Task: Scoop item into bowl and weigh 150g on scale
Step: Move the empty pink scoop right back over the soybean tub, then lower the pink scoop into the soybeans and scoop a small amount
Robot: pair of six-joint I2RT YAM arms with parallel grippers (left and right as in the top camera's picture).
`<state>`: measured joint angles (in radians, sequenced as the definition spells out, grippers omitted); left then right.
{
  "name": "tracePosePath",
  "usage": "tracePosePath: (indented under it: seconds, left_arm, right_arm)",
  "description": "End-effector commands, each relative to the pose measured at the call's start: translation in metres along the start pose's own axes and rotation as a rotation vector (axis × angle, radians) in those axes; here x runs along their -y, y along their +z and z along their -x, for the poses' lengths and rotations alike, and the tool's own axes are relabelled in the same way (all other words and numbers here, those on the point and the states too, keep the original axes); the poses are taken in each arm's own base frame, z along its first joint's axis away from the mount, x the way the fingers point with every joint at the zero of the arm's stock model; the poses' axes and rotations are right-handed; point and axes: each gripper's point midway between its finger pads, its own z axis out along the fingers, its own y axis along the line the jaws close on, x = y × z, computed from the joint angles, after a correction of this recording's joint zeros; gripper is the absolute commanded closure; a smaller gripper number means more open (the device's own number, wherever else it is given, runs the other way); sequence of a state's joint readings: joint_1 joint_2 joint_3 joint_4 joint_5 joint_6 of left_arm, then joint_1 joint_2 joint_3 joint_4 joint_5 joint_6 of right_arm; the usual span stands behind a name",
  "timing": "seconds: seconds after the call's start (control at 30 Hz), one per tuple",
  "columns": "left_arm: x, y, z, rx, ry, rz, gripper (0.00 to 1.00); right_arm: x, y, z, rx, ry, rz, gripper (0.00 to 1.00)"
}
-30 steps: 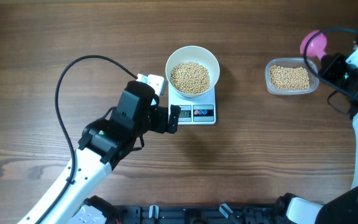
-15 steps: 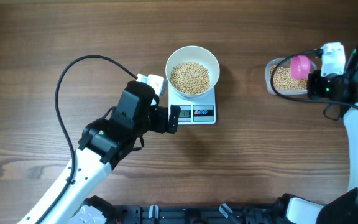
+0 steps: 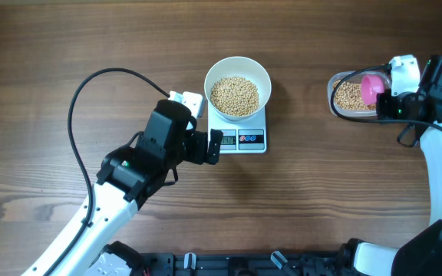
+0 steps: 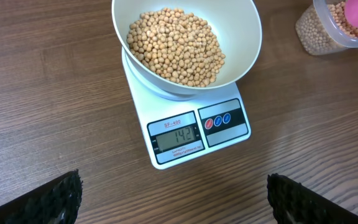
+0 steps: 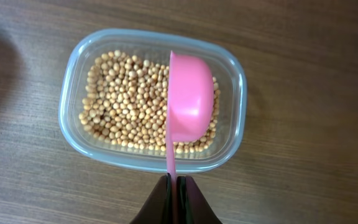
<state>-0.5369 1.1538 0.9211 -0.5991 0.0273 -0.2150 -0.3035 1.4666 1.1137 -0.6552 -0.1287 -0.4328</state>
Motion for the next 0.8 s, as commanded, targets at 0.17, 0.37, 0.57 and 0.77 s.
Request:
tracePosePath:
  seconds: [0.17,0.37,0.57,0.77]
  left_arm:
    - [0.005,-0.001,0.005,0.008,0.005,-0.015,0.00]
    - [0.005,-0.001,0.005,0.008,0.005,-0.015,0.00]
    - [0.005,-0.001,0.005,0.008,0.005,-0.015,0.00]
    - [0.005,-0.001,0.005,0.008,0.005,-0.015,0.00]
  right_arm:
    - [-0.012,0.015,-0.012,-0.049,-0.004,0.065,0.96]
    - [-0.017,0.022,-0.014,-0.065,-0.008,0.079,0.96]
    - [-0.042,0.028,-0.009,-0.057,0.001,0.173,0.96]
    - [-0.043,0.028,-0.008,-0.061,0.052,0.172,0.96]
